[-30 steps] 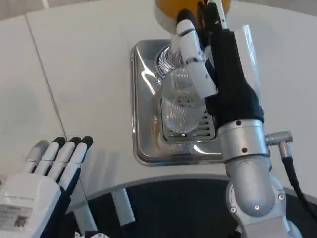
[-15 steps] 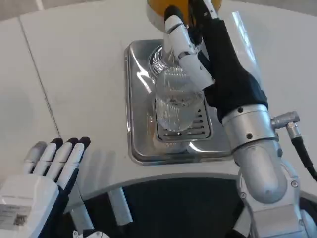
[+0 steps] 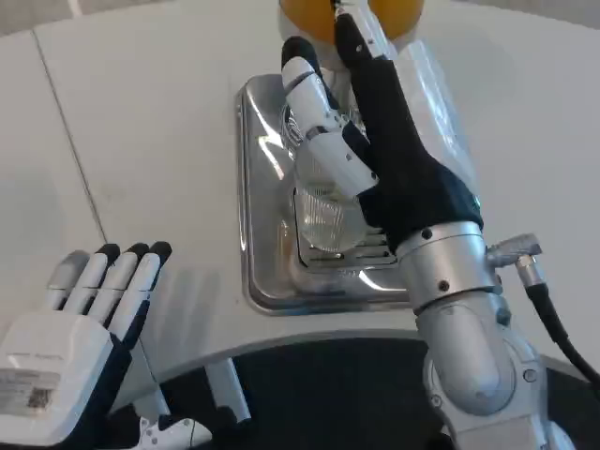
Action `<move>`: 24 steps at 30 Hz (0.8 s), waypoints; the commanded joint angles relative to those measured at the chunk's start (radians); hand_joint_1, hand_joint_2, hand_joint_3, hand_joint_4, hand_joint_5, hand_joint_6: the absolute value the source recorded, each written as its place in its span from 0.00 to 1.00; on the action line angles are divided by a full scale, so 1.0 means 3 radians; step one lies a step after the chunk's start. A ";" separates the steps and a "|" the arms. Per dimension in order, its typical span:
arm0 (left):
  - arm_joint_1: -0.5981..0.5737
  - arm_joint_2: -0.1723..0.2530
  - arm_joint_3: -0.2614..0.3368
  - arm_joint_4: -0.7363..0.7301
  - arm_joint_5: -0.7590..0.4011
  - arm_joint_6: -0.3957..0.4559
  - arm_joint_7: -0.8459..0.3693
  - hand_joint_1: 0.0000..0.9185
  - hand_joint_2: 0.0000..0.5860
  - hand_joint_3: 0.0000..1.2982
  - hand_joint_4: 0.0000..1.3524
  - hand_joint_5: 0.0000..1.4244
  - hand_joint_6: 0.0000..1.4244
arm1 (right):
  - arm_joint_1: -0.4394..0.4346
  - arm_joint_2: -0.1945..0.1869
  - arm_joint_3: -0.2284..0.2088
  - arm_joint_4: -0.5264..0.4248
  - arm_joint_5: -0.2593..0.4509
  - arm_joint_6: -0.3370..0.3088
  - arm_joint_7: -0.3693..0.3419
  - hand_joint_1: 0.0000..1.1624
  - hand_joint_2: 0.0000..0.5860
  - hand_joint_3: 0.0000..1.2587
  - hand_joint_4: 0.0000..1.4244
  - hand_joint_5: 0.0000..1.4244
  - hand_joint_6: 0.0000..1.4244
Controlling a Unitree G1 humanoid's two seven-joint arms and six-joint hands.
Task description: Grasp the cup under the faucet to collect the drink, then remove the cup.
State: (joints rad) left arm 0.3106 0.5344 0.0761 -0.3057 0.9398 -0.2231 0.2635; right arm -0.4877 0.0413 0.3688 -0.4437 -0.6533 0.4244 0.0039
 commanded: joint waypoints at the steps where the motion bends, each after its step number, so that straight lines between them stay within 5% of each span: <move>1: -0.0001 -0.0030 -0.0029 0.0040 -0.0047 0.0007 0.0005 0.00 0.09 0.00 0.00 0.00 0.00 | 0.0015 -0.0039 0.0187 -0.0064 -0.0254 0.0122 0.0192 0.00 0.93 0.04 0.00 0.00 0.00; 12: -0.0106 -0.0092 -0.0035 0.0028 -0.0165 0.0024 0.0007 0.00 0.09 0.00 0.00 0.00 0.00 | -0.0153 0.0033 0.0372 -0.0129 -0.0913 0.0401 0.0567 0.00 0.94 0.05 0.00 0.00 0.00; 24: -0.0436 -0.0234 -0.0155 0.0193 -0.0151 0.0140 0.0010 0.00 0.09 0.00 0.00 0.01 0.02 | -0.0160 0.0055 0.0301 -0.0201 -0.1109 0.0403 0.0762 0.00 0.94 0.05 0.00 0.00 0.00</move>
State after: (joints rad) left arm 0.1900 0.4804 0.0547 -0.2635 0.8938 -0.1914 0.2636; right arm -0.5337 0.0502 0.4426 -0.4852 -0.9820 0.5532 0.1983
